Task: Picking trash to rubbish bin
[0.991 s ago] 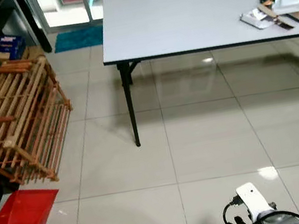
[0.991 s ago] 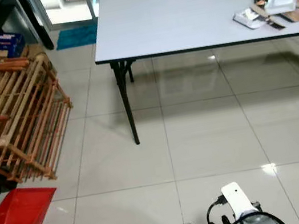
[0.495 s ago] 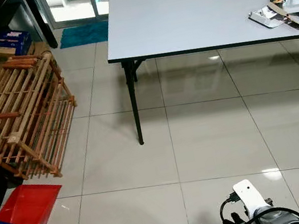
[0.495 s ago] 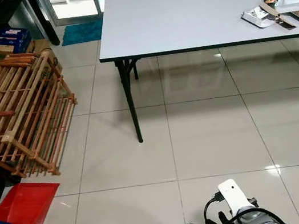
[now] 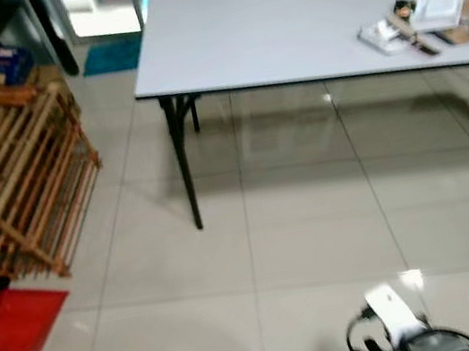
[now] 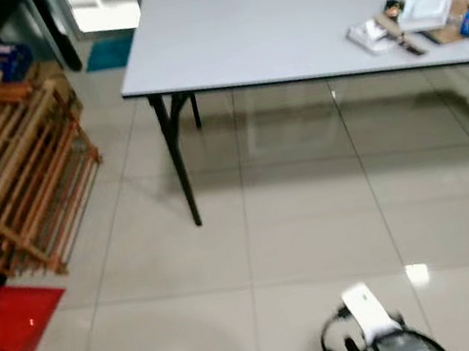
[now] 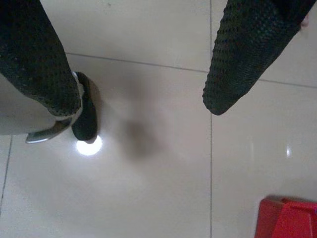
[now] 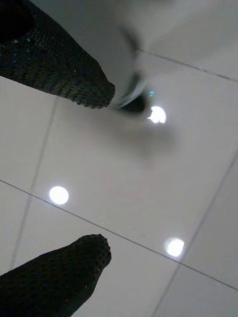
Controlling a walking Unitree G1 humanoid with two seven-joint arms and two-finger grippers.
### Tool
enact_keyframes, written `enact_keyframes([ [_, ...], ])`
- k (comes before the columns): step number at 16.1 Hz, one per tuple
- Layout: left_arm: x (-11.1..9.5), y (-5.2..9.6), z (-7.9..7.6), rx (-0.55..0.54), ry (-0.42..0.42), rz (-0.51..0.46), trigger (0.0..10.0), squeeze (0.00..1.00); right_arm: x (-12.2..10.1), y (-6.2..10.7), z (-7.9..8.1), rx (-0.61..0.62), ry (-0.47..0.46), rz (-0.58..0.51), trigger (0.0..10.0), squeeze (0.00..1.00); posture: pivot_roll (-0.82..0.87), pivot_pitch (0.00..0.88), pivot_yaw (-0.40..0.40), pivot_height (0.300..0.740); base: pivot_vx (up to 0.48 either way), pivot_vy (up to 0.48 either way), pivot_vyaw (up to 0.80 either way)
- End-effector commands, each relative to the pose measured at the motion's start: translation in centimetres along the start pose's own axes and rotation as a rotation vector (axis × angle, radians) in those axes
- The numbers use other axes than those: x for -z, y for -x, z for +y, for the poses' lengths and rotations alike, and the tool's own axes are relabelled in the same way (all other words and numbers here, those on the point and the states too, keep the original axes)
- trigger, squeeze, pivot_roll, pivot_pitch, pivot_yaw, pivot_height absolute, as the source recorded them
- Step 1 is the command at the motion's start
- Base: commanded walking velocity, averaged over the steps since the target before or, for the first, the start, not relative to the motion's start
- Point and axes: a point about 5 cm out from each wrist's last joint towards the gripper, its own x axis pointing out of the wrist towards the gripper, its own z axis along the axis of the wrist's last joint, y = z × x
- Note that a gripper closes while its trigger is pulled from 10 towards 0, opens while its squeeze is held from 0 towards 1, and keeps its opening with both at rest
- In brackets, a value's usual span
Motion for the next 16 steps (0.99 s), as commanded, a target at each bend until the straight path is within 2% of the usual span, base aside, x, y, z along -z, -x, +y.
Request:
enact_keyframes([
  [1,0.29,0.06,-0.71,0.022,0.008,0.015,10.0,0.00,0.60,0.10,-0.41,0.007,0.003,0.014,10.0,0.00,0.03,0.126,0.001,0.740,0.000,-0.420,0.00],
  [16,0.86,0.13,-0.35,0.020,0.004,0.039,10.0,0.00,0.10,0.00,0.03,-0.004,0.006,0.005,10.0,0.00,0.03,0.127,0.003,0.740,0.000,-0.389,0.00],
])
